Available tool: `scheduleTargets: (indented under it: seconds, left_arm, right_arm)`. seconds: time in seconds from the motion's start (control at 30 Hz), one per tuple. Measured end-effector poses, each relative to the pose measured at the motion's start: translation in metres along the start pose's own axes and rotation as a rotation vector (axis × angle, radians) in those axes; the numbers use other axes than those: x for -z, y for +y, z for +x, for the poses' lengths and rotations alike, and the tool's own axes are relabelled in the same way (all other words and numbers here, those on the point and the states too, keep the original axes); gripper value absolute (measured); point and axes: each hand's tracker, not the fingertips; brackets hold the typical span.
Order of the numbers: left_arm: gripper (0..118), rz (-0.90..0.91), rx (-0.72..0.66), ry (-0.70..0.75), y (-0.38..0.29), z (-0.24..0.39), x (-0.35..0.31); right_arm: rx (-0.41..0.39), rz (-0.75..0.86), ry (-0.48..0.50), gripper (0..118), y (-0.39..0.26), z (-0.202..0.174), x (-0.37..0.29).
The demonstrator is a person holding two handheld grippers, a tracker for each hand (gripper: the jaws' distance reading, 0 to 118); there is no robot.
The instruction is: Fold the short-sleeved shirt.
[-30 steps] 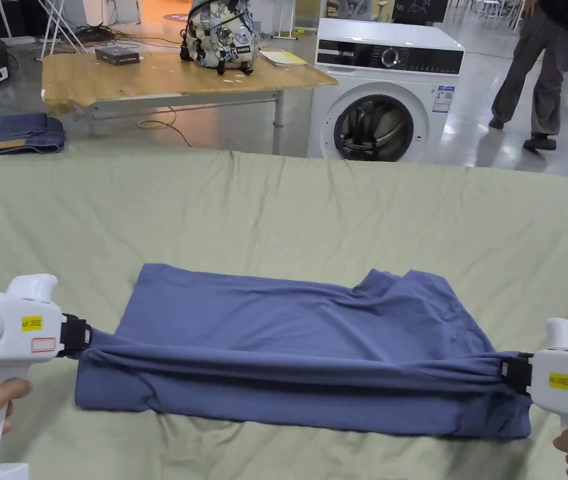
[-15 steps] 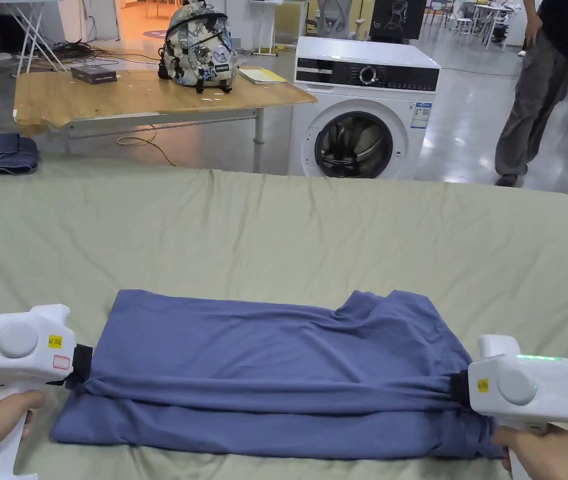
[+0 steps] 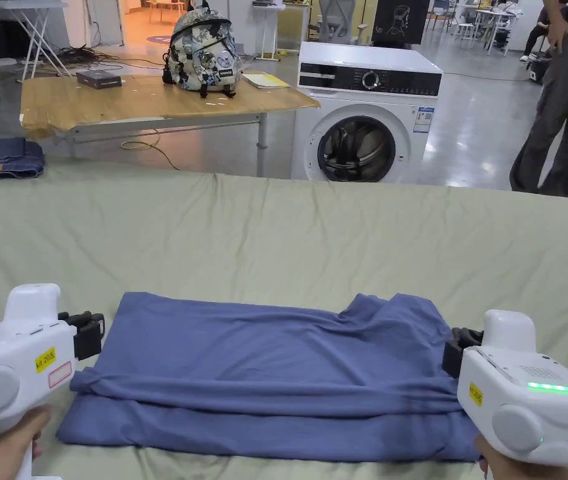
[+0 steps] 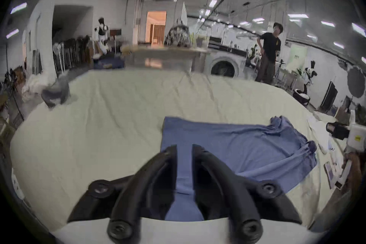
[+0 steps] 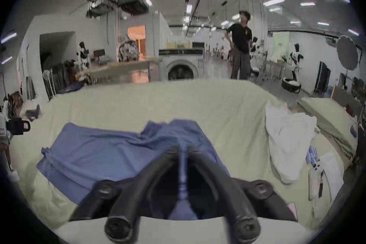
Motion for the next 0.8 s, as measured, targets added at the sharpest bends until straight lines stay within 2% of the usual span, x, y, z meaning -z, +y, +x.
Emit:
scheduleTargets:
  seconds: [0.03, 0.13, 0.23, 0.37, 0.6, 0.73, 0.77, 0.8]
  left_arm:
    - [0, 0.024, 0.022, 0.019, -0.001, 0.006, -0.009]
    - [0, 0.111, 0.058, 0.012, -0.003, 0.016, -0.031]
    - [0, 0.173, 0.105, 0.045, -0.006, 0.017, -0.043]
    - [0, 0.166, 0.095, 0.061, -0.011, 0.016, -0.059]
    - [0, -0.242, 0.025, 0.026, -0.032, -0.031, -0.009]
    - [0, -0.426, -0.106, -0.029, -0.039, -0.056, 0.021]
    - [4, -0.429, -0.121, -0.03, -0.039, -0.061, 0.027]
    - [20, -0.447, -0.123, -0.024, -0.039, -0.065, 0.034]
  right_arm:
    - [-0.005, 0.028, -0.016, 0, -0.002, -0.007, -0.003]
    - [-0.001, 0.088, 0.011, 0, -0.002, -0.019, -0.019]
    - [-0.052, 0.165, -0.001, 0, -0.001, -0.034, -0.041]
    - [-0.035, 0.204, 0.008, 0, 0.001, -0.043, -0.06]
    - [-0.07, 0.179, 0.023, 0, -0.007, -0.046, -0.063]
    - [-0.082, 0.142, 0.014, 0, -0.015, -0.04, -0.059]
    - [-0.086, 0.131, 0.01, 0, -0.017, -0.039, -0.058]
    - [-0.088, 0.122, 0.007, 0, -0.019, -0.038, -0.057]
